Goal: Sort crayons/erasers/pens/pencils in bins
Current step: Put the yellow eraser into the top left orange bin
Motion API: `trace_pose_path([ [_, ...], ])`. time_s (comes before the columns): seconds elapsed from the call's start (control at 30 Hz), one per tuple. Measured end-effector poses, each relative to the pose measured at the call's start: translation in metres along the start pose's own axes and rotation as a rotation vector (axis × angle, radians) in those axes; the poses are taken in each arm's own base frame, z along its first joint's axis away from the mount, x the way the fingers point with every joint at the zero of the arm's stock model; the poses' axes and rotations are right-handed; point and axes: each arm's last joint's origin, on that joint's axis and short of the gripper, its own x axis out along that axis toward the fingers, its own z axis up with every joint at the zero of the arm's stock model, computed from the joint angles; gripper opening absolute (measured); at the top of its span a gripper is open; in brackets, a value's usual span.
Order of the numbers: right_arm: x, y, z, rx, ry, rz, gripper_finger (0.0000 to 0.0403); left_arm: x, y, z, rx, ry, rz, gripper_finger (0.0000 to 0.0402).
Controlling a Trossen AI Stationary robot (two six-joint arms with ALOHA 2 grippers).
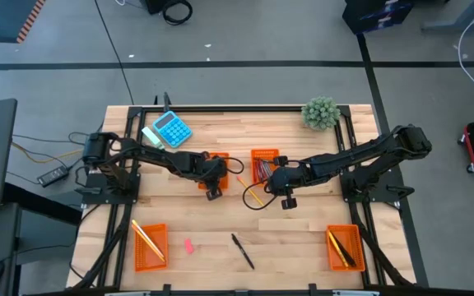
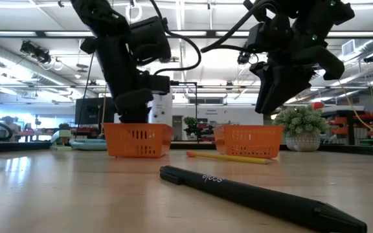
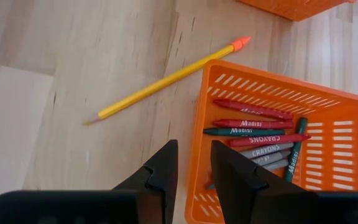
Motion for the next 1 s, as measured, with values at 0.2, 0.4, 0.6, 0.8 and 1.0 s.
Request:
trace_pose_path([
  [0.2, 0.0, 0.0, 0.0006, 0.001, -0.006, -0.001, 0.0102, 0.0006, 0.0001, -0.0006, 0.002, 0.006, 0.002, 0.0068],
  [0.4, 0.0, -0.0001, 0.0009, 0.001, -0.009, -0.001, 0.0102, 0.0006, 0.0001, -0.0008, 0.002, 0.008, 0.002, 0.0086],
  [0.6, 0.0, -0.0001, 0.001, 0.001, -0.011, -0.001, 0.0102, -0.0035, 0.0006, 0.0001, 0.0, -0.002, 0.0, 0.0093],
  [0.8, 0.0, -0.0001, 0.0011, 0.001, -0.012, -0.001, 0.0102, -0.0038, 0.0005, 0.0009, -0.003, -0.009, -0.002, 0.0086],
  [1.0, 0.0, -0.0001, 0.0012, 0.001, -0.012, -0.001, 0.0102, -0.0038, 0.0005, 0.0007, -0.006, -0.008, -0.002, 0.0104],
])
